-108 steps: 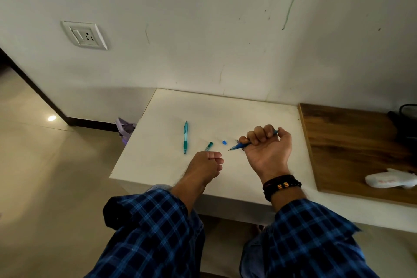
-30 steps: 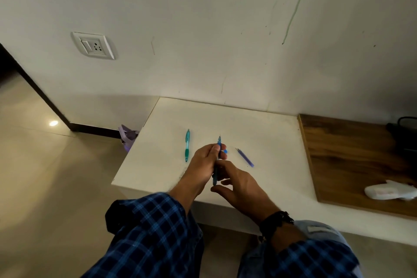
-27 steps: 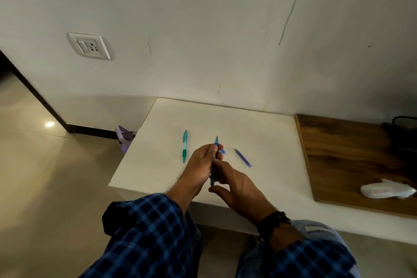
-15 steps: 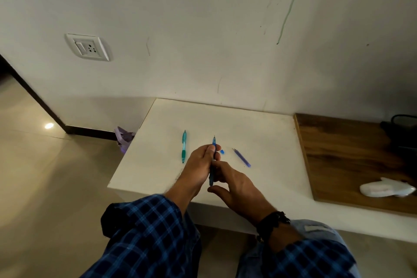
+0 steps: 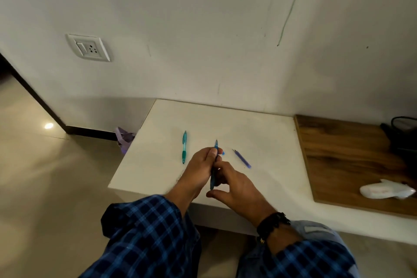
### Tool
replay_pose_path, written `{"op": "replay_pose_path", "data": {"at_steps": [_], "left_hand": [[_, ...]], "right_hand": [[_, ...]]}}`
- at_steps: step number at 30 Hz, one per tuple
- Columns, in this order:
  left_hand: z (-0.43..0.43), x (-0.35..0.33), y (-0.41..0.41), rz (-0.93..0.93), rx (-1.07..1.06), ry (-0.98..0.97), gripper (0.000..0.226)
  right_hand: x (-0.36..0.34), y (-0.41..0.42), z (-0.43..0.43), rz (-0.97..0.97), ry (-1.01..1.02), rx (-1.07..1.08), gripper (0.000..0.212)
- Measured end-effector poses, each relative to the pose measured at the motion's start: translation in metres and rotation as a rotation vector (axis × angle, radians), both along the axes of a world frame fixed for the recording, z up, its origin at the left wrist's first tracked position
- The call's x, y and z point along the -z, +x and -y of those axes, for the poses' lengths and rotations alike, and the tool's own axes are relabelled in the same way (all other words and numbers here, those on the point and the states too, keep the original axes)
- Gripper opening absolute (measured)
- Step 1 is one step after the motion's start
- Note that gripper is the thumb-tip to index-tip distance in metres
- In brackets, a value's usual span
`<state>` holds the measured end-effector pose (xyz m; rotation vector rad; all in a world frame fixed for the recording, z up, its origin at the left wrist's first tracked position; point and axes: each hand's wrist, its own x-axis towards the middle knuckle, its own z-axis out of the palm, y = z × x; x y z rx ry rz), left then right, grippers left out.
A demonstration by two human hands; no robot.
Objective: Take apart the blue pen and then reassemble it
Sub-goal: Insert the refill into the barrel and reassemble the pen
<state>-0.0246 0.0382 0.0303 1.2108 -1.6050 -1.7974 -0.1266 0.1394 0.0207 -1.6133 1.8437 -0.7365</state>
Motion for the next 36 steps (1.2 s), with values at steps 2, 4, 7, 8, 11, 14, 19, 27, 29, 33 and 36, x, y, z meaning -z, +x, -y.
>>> {"op": "replay_pose_path", "data": {"at_steps": [2, 4, 7, 8, 11, 14, 19, 27, 29, 33, 36], "left_hand": [[-0.0001, -0.0003, 0.0008, 0.012, -0.005, -0.007, 0.032], [0.0002, -0.0029, 0.0009, -0.010, -0.011, 0.008, 0.033], [-0.0003, -0.0049, -0.0005, 0.006, -0.004, -0.012, 0.035], [-0.0010, -0.0051, -0.0004, 0.010, -0.003, -0.025, 0.035], [-0.0026, -0.0040, 0.0000, 0.009, 0.017, -0.060, 0.032], [-0.0029, -0.0003, 0.0016, 0.026, 0.027, -0.075, 0.031], [-0.0007, -0.0005, -0.0003, 0.019, 0.015, -0.067, 0.030], [-0.0020, 0.0027, 0.0042, 0.025, 0.035, -0.118, 0.030], [-0.0021, 0.0010, 0.0025, 0.008, 0.037, -0.112, 0.029], [-0.0018, -0.0037, -0.0005, 0.004, 0.009, -0.116, 0.029], [-0.0030, -0.0032, 0.0003, 0.018, -0.013, -0.143, 0.028]], "right_hand": [[-0.0007, 0.0001, 0.0017, 0.024, 0.032, 0.008, 0.071], [-0.0012, 0.0009, 0.0011, 0.012, 0.037, 0.023, 0.069], [-0.0023, 0.0012, -0.0005, -0.005, 0.028, 0.043, 0.063], [-0.0032, 0.0017, -0.0008, -0.002, 0.028, 0.043, 0.063], [-0.0046, 0.0046, 0.0003, 0.011, 0.039, 0.050, 0.064], [-0.0048, 0.0069, 0.0007, 0.031, 0.078, 0.060, 0.069], [-0.0064, 0.0048, -0.0028, -0.004, 0.040, 0.053, 0.063], [-0.0058, 0.0069, -0.0003, 0.014, 0.102, 0.048, 0.072], [-0.0064, 0.0053, -0.0022, 0.018, 0.085, 0.052, 0.069], [-0.0075, 0.0034, -0.0006, 0.041, 0.061, 0.065, 0.063], [-0.0057, 0.0043, 0.0006, 0.122, 0.127, 0.117, 0.062]]}}
